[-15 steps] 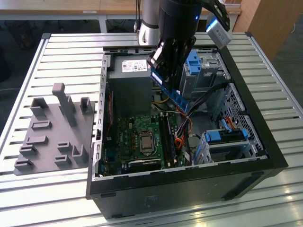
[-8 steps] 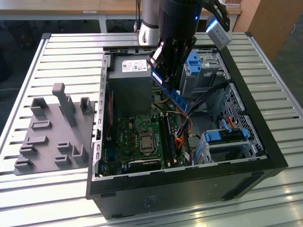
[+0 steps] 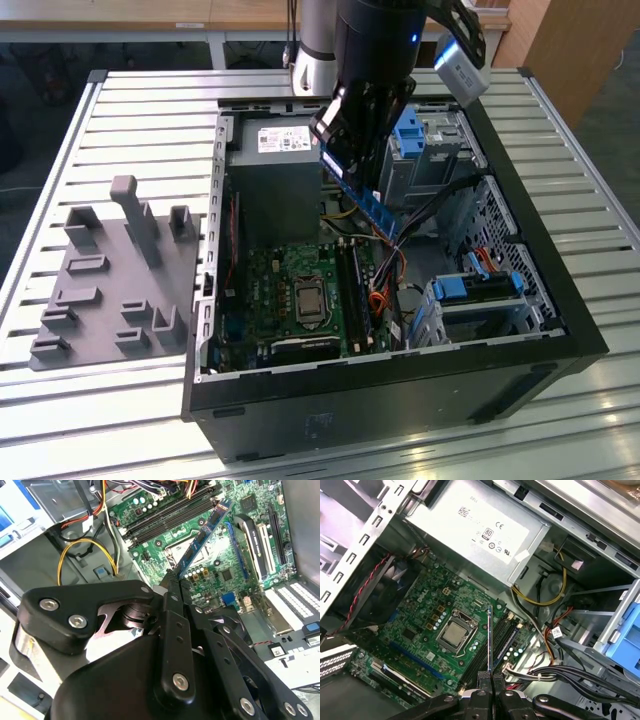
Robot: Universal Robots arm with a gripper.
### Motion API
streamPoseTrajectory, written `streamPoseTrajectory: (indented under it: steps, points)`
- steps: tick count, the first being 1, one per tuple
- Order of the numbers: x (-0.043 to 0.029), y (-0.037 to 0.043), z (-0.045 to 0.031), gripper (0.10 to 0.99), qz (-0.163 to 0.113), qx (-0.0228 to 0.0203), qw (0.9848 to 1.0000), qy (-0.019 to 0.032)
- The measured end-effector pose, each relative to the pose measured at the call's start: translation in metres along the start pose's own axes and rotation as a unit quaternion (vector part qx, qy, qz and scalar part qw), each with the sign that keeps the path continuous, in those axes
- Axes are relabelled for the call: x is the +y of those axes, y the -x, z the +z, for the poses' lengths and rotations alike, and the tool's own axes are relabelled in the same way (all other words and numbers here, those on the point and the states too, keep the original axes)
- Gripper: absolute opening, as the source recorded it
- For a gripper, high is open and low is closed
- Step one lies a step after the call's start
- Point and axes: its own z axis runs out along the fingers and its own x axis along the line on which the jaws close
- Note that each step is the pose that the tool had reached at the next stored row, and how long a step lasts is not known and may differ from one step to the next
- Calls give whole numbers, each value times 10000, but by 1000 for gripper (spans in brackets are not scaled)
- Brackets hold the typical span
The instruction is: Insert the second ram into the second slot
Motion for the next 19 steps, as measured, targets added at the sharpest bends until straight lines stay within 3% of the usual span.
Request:
streamPoseTrajectory:
  steps: [19]
  points:
    - [0,0,0,129,267,-10,9996,-4]
